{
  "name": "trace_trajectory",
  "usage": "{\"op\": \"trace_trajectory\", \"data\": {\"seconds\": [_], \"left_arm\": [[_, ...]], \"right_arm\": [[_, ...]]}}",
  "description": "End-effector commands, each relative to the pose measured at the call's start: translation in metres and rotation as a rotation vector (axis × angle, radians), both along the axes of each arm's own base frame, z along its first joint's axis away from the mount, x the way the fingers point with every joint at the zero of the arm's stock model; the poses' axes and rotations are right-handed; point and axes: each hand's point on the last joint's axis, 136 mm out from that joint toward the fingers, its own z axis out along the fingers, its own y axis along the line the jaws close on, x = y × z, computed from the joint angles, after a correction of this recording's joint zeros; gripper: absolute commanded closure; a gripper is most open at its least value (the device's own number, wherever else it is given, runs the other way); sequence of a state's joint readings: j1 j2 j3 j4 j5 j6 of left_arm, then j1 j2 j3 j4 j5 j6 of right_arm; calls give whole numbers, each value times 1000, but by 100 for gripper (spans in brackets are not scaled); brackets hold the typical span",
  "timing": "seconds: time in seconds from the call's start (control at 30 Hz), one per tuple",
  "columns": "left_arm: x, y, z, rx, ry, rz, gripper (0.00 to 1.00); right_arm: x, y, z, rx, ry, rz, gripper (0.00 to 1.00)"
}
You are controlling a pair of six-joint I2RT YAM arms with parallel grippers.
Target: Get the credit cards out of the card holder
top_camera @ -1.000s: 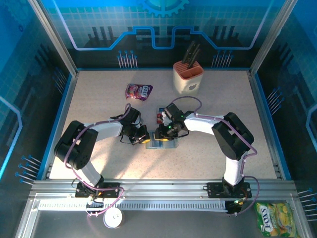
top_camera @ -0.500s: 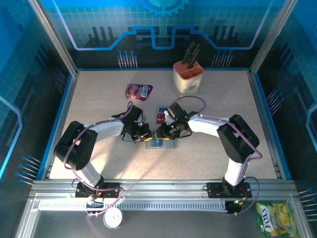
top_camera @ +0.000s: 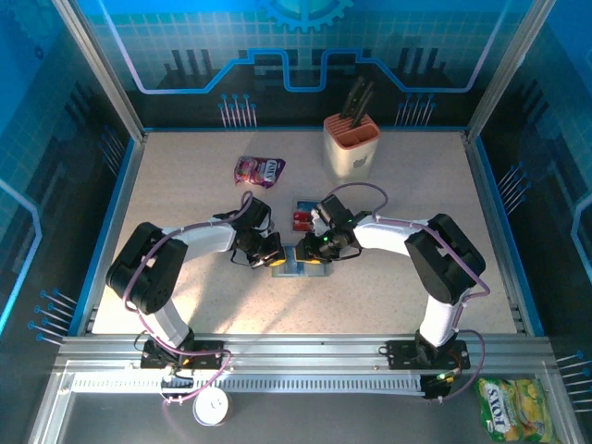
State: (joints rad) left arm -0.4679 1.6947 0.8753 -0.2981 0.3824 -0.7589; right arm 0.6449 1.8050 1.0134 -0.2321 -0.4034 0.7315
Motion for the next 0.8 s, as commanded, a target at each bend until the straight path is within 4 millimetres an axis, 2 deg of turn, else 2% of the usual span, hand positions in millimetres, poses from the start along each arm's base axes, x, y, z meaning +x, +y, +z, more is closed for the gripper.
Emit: {"op": "trace_trajectory", "data": {"seconds": [0.0, 0.17, 0.63, 0.77], "left_arm": [[-2, 2, -1, 27, 9, -12, 100], [-1, 2, 2, 29, 3, -20, 100], [-8, 5, -13, 49, 52, -23, 100], [-10, 6, -16, 55, 59, -21, 100]], "right_arm": [[1, 1, 5, 32, 6, -8, 63], [2, 3, 3, 41, 12, -5, 63], [0, 0, -8, 24, 35, -14, 63], [2, 0, -2, 34, 18, -19, 63]]}}
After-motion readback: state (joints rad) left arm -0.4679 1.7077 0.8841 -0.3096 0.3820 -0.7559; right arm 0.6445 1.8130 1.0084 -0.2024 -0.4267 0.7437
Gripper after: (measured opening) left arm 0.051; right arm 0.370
